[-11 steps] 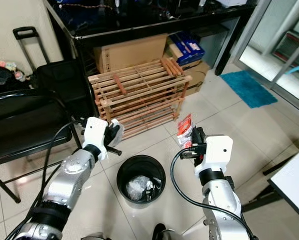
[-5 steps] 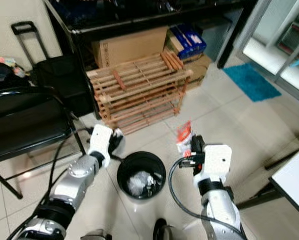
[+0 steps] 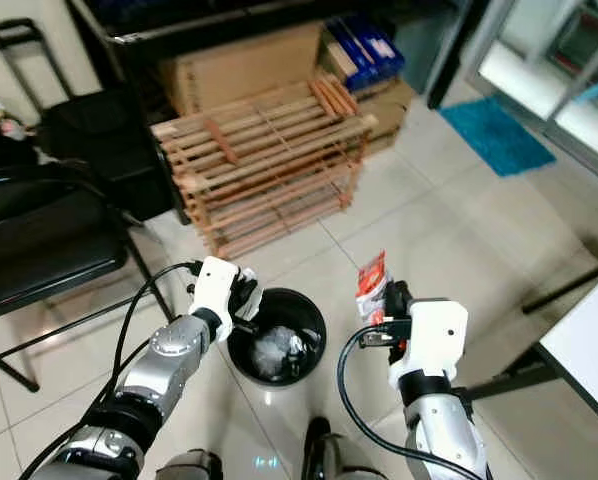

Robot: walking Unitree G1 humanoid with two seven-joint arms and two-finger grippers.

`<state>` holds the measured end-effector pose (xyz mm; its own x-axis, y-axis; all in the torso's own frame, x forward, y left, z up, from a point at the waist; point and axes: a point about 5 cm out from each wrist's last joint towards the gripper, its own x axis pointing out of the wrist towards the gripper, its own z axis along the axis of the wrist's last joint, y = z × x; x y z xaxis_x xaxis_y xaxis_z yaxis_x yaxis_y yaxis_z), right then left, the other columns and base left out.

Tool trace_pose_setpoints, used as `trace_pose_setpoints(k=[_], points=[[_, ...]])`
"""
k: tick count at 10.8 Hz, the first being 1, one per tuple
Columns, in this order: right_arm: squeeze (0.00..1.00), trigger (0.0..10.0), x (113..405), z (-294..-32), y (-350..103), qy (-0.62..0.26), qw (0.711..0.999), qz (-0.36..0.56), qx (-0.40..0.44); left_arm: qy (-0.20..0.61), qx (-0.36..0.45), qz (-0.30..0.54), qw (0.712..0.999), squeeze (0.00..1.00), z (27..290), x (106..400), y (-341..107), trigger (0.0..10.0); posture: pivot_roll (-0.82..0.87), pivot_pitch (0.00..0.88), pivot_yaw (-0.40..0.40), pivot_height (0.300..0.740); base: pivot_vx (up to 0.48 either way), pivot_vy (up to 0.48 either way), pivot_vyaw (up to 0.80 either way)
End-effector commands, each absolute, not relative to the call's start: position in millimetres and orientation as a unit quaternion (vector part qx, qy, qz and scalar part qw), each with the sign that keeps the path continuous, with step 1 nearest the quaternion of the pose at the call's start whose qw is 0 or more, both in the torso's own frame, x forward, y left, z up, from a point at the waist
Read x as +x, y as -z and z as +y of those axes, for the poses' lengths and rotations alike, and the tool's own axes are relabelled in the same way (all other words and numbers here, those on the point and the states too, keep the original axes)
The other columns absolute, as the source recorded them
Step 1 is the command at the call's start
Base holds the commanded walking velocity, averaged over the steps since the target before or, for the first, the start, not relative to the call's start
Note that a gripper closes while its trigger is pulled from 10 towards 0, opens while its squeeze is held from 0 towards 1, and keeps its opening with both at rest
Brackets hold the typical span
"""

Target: Picking trash to rubbish bin

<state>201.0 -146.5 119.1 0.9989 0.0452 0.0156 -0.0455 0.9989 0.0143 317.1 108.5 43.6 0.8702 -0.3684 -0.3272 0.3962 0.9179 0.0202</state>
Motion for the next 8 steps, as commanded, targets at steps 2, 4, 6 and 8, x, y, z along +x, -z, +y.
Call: trace_pose_setpoints(k=[2, 4, 6, 8], points=[[0.00, 10.0, 197.8, -150.1, -120.8, -0.012, 1.000, -0.003, 0.000, 0.205, 0.053, 0.154, 0.965, 0.00, 103.8, 321.5, -45.9, 10.0, 0.04, 0.250, -0.067, 0.740, 0.396, 0.000, 0.00], [0.00, 10.0, 199.5, -149.7, -122.6, -0.010, 1.000, -0.007, -0.001, 0.204, 0.057, 0.153, 0.965, 0.00, 105.9, 322.5, -45.8, 10.0, 0.05, 0.251, -0.061, 0.740, 0.396, 0.000, 0.00], [0.00, 10.0, 199.5, -148.1, -122.2, -0.010, 1.000, -0.007, 0.001, 0.211, 0.049, 0.151, 0.965, 0.00, 106.0, 320.3, -44.4, 10.0, 0.05, 0.260, -0.057, 0.740, 0.178, 0.000, 0.00], [0.00, 10.0, 198.1, -146.0, -121.7, -0.011, 1.000, -0.005, 0.005, 0.209, 0.052, 0.161, 0.963, 0.00, 110.5, 318.2, -40.4, 10.0, 0.06, 0.264, -0.055, 0.740, 0.000, 0.000, 0.00]])
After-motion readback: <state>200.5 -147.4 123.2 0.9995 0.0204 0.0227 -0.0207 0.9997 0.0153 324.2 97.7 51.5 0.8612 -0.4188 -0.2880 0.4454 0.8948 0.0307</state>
